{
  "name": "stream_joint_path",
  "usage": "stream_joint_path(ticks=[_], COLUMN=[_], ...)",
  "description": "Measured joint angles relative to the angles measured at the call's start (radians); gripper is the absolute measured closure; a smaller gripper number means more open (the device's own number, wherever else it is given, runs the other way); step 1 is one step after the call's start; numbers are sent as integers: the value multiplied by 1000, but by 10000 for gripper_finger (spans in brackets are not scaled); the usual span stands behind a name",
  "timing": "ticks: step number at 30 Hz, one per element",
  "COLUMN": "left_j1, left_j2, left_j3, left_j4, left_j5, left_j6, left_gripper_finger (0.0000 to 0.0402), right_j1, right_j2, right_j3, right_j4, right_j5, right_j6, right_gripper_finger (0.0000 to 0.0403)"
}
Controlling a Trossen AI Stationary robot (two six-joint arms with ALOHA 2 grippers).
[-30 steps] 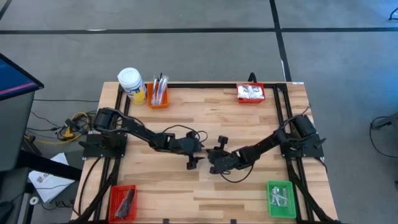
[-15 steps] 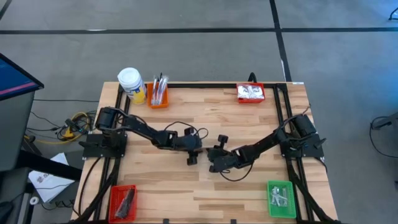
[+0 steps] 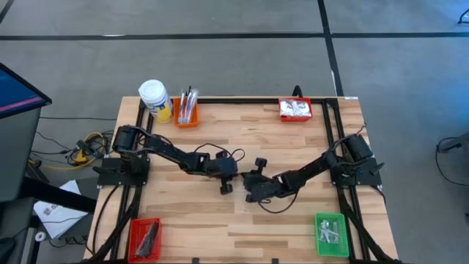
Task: Pick & Place Travel size toiletries
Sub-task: Put the comb into the bottom red bin
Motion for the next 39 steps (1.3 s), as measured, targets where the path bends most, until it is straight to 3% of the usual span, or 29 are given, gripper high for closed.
stream_joint_path(ticks=[11, 16, 23, 31, 35, 39], left_j1=[-51, -94, -219, -433, -519, -557], left_j2=[0, -27, -208, -467, -527, -529], left_j3=[11, 16, 16, 17, 17, 18], left_j4=[-6, -66, -370, -633, -739, -789], left_j5=[9, -19, -147, -341, -342, -220], left_j6=[-324, -530, -889, -1321, -1520, -1671], left_gripper_finger=[397, 398, 399, 400, 400, 400], right_j1=[134, 218, 254, 249, 241, 209], right_j2=[-1, -1, 0, -33, -119, -256], right_j3=[26, 23, 14, 12, -91, -256], right_j4=[4, 19, 116, 195, 335, 550], right_j5=[9, 97, 107, -27, -76, -128], right_j6=[-149, -160, -212, -213, -209, -205], right_gripper_finger=[250, 209, 186, 185, 185, 184])
